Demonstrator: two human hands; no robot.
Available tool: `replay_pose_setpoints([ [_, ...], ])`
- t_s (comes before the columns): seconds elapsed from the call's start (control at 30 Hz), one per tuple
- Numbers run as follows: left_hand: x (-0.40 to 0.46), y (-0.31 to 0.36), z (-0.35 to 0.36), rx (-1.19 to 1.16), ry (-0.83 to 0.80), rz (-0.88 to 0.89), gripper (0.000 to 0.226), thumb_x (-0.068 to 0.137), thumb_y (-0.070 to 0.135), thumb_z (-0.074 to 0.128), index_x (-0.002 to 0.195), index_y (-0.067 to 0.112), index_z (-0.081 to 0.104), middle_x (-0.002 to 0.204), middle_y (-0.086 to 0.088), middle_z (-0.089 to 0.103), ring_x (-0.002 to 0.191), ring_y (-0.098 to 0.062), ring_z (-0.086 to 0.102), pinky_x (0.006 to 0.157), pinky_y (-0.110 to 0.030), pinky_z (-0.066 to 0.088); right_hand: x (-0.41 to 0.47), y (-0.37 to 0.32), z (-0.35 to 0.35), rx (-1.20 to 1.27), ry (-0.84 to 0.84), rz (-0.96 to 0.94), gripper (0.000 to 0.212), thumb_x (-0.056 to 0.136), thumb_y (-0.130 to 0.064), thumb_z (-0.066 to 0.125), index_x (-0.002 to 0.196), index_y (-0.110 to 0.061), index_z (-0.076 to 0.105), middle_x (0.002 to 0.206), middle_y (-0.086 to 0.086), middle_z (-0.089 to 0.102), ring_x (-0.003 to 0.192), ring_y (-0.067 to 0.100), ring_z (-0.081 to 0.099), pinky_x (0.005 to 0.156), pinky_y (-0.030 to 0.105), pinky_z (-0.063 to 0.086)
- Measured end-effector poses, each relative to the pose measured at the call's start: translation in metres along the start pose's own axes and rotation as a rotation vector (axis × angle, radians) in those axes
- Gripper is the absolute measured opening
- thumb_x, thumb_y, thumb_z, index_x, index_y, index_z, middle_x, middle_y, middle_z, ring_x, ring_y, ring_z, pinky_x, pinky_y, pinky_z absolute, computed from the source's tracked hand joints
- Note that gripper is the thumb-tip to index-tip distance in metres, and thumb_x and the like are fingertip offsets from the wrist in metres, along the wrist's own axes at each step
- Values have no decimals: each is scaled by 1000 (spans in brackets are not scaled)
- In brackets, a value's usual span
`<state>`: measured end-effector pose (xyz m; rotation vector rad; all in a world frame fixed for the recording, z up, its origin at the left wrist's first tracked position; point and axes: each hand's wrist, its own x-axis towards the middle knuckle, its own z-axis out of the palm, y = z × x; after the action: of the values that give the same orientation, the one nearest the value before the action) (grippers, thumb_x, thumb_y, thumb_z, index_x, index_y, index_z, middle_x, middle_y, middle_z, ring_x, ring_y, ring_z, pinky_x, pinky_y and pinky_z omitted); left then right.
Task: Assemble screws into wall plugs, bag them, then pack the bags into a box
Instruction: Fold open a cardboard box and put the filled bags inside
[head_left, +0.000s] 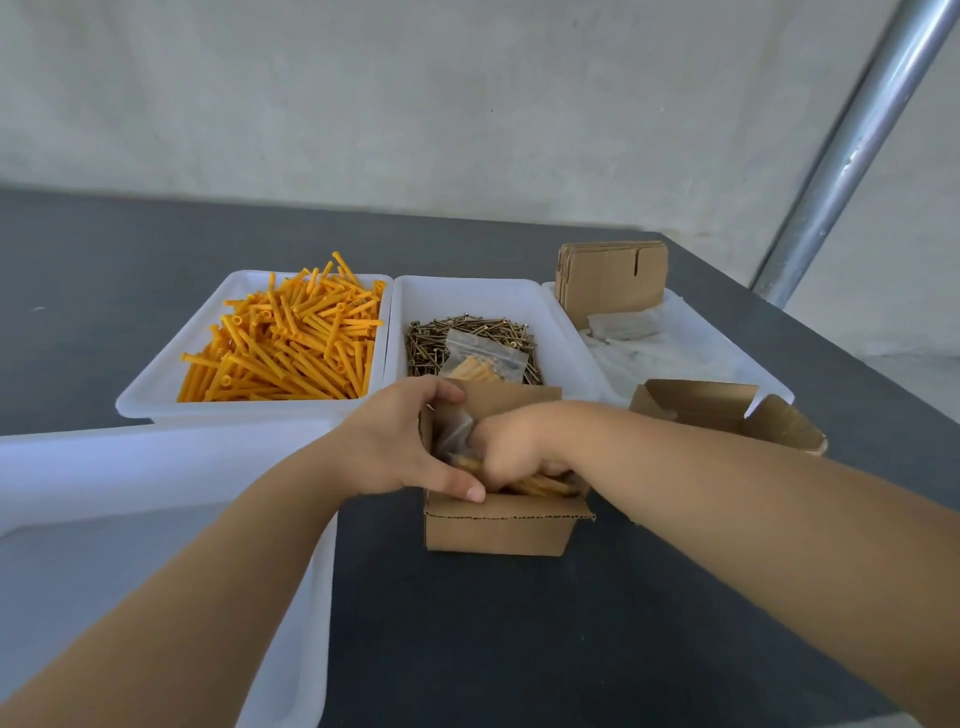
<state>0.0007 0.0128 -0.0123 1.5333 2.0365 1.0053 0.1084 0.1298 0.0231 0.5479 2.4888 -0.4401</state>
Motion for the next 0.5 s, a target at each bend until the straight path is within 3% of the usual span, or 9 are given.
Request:
replay_pose_setpoints([
  [0.07, 0, -1, 0, 8, -6, 3, 99, 48, 47, 92, 134, 23, 50, 129, 13, 51, 119, -4, 48, 95, -16, 40, -3, -2, 1, -48, -77, -13, 38, 98, -19, 55, 134, -10, 51, 108, 2, 56, 94, 22, 56, 77, 30, 44],
  [0.13, 1, -2, 0, 6, -9, 6, 100, 47, 49, 91, 134, 24, 49, 128, 14, 51, 118, -3, 49, 92, -14, 40, -5, -6, -6, -254, 1, 27, 20, 96, -25, 58, 113, -15, 61, 84, -4, 51, 71, 13, 50, 58, 27, 39],
  [0.17, 2, -2, 0, 4, -9, 8, 99, 48, 49, 92, 134, 25, 49, 126, 14, 52, 115, -1, 50, 89, -11, 40, -7, -8, -9, -346, 103, 51, 14, 94, -24, 60, 104, -16, 62, 82, -4, 52, 71, 14, 52, 58, 27, 38],
  [0.23, 2, -1, -1, -1, -7, 16, 93, 49, 46, 94, 130, 28, 50, 122, 17, 54, 111, 3, 51, 83, -7, 41, -12, -13, -11, -421, 331, 86, 15, 94, -19, 60, 106, -12, 63, 87, -1, 55, 88, 22, 61, 66, 31, 39],
  [0.3, 3, -1, -1, 6, -4, 19, 89, 50, 43, 95, 126, 29, 51, 119, 16, 56, 109, 2, 52, 87, -13, 44, -10, -13, -6, -407, 427, -1, 9, 93, -15, 60, 101, -13, 63, 75, -3, 46, 82, 20, 60, 65, 31, 39],
  [0.37, 3, -1, 0, 22, 0, 23, 91, 50, 42, 96, 128, 26, 52, 122, 13, 56, 113, -3, 52, 95, -24, 46, -10, -15, -1, -339, 259, -78, 14, 94, -15, 60, 106, -10, 64, 70, -3, 44, 64, 12, 48, 58, 27, 38],
  [0.43, 2, -1, 0, 44, 3, 21, 96, 50, 43, 95, 132, 25, 49, 128, 12, 52, 119, -6, 48, 100, -26, 42, -5, -15, 2, -317, 74, -74, 22, 97, -17, 56, 116, -7, 61, 75, -1, 48, 64, 11, 45, 59, 27, 38],
  [0.5, 2, 0, -1, 49, 1, 16, 98, 50, 45, 95, 134, 24, 49, 130, 11, 51, 121, -7, 47, 102, -28, 42, -3, -11, -6, -205, -42, -40, 22, 99, -16, 52, 119, -9, 58, 82, 1, 54, 68, 13, 53, 62, 27, 44],
])
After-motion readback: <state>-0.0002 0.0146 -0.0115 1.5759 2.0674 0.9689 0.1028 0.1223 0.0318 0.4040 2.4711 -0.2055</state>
